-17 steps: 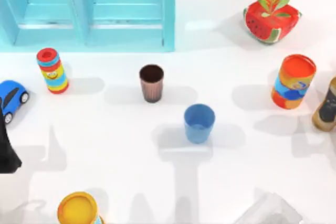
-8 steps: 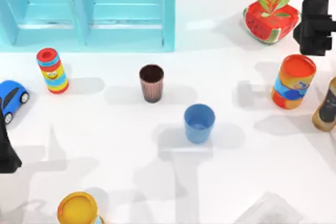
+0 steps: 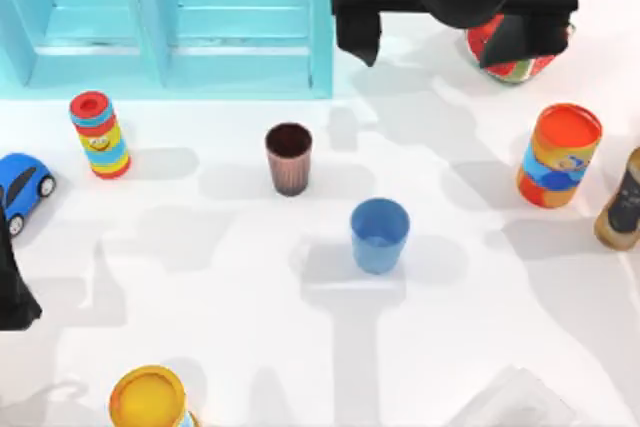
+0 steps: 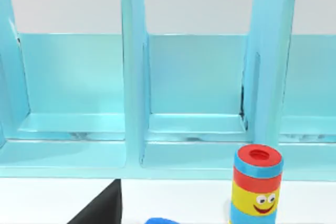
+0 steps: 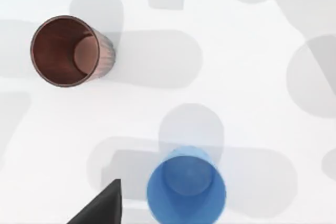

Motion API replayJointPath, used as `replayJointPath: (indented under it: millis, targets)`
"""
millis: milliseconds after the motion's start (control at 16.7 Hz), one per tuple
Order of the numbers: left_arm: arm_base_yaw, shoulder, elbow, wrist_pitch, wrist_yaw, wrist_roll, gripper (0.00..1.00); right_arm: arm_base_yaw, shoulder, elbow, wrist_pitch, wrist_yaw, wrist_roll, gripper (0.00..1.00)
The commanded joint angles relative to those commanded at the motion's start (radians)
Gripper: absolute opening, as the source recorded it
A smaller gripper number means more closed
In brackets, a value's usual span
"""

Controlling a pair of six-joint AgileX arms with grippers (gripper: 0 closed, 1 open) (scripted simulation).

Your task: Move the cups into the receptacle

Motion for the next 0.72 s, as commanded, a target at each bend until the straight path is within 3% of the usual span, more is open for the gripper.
replayJointPath:
  millis: [420, 720]
  targets:
    - [0.000, 0.000, 0.000, 0.000, 0.000, 0.000, 1.00, 0.116, 0.515, 0.683, -0.281, 0.076, 0.148, 1.00]
    - [0.000, 0.000, 0.000, 0.000, 0.000, 0.000, 1.00, 0.149, 0.687, 0.942, -0.363, 0.113, 0.204, 1.00]
